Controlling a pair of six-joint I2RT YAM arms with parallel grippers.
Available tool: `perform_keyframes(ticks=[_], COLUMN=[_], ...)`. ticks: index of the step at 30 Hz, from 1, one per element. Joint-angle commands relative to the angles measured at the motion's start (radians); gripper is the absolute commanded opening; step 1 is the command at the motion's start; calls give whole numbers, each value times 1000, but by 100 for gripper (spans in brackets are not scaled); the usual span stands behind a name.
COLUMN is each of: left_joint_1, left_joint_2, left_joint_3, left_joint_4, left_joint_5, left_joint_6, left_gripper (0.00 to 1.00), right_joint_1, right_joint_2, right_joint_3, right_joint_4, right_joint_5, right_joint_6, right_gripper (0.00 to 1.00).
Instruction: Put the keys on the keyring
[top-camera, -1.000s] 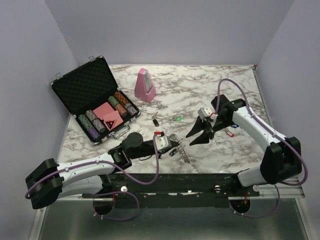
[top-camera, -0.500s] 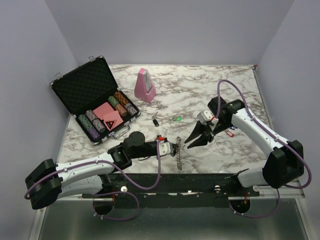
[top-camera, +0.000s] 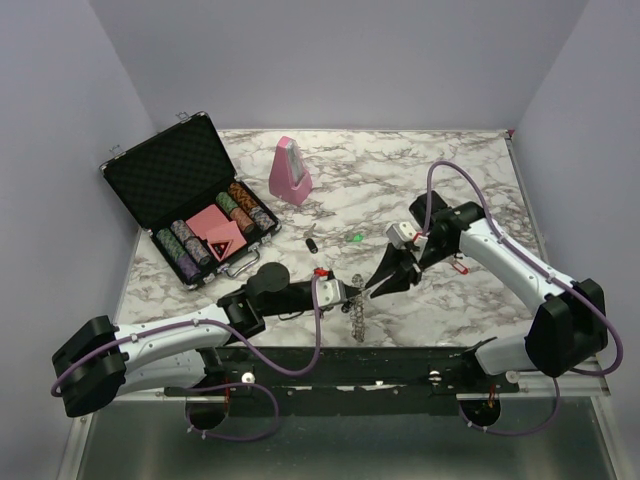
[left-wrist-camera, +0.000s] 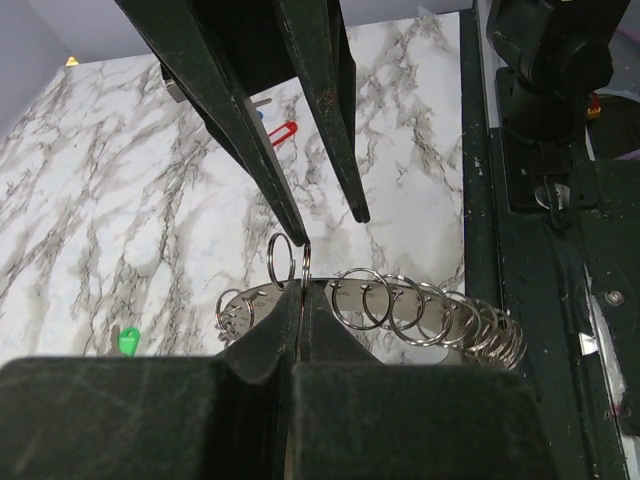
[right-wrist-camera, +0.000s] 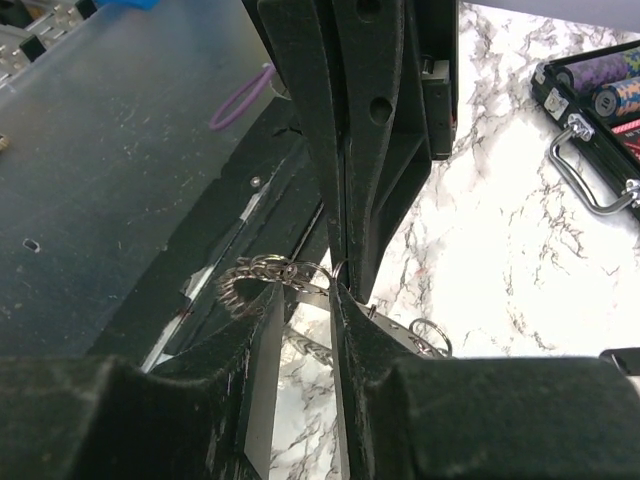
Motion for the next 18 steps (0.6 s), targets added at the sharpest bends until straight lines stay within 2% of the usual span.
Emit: perform_keyframes(ticks=[1,11,18], left_joint_1=[-1,-1,1], left_joint_2=[-7,-10,2], left_joint_3=[15,9,17], left_joint_4=[84,89,94], left_joint_5=[38,47,41], left_joint_6=[-35,-66,-101], left_gripper=[0,0,0], right_joint_1=[12,14,18], right_joint_2=[8,9,12], right_joint_3=[-20,-30,-33], right_joint_4=[88,145,156], right_joint_5=[22,36,35], right_joint_6=[83,143,154], right_gripper=[34,37,24])
